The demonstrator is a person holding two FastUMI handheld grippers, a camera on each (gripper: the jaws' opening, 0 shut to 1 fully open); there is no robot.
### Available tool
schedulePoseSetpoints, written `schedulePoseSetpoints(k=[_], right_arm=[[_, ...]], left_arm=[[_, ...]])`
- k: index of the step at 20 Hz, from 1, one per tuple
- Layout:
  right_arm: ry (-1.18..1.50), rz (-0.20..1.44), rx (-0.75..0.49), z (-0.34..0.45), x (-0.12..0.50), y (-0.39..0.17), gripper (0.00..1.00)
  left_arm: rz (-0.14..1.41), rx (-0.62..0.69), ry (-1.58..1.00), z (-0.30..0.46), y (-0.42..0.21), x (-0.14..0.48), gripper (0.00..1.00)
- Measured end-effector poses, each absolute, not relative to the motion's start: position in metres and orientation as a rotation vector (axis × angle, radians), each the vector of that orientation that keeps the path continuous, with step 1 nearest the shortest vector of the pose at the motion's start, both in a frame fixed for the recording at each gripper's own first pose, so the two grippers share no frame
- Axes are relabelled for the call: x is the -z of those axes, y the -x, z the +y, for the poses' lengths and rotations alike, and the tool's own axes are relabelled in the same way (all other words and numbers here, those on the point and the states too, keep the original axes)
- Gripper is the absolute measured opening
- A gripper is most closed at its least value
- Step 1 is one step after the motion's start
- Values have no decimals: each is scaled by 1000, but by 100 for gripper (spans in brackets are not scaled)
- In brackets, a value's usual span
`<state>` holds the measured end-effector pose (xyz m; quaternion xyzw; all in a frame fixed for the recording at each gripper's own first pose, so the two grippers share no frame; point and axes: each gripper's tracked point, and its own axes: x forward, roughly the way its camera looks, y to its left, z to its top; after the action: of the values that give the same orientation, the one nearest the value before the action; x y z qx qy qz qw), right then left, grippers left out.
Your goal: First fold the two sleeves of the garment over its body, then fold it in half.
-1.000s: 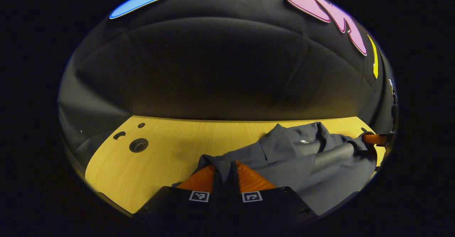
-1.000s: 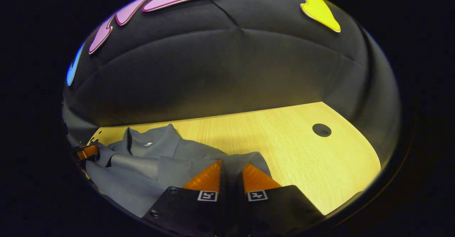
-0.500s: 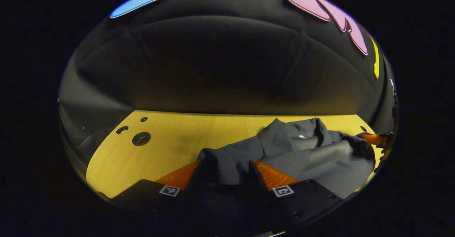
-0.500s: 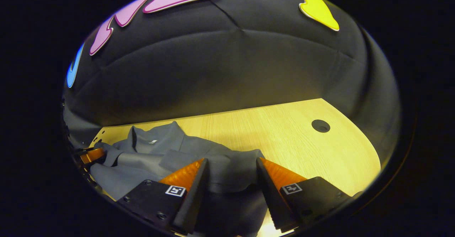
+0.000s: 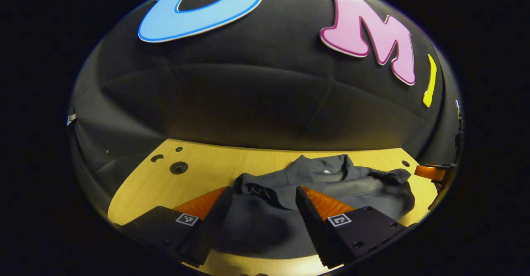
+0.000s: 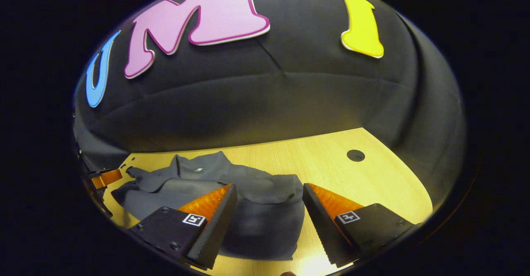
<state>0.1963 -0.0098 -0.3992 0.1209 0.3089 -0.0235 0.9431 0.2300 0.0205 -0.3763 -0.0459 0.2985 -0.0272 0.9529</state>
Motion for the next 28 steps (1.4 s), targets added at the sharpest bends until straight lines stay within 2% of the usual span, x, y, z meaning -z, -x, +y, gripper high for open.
schedulePoseSetpoints(k=[11,16,20,28], right_arm=[[-231,583,-24,19,305,-99,99],[-206,583,-76,44,284,-59,99],[-201,587,-109,58,268,-28,99],[-207,582,-57,26,260,9,99]], left_arm=[[527,93,109,20,-122,266,97],[557,105,141,22,-80,255,96],[554,113,71,32,-53,249,96],[561,156,44,31,-4,244,97]])
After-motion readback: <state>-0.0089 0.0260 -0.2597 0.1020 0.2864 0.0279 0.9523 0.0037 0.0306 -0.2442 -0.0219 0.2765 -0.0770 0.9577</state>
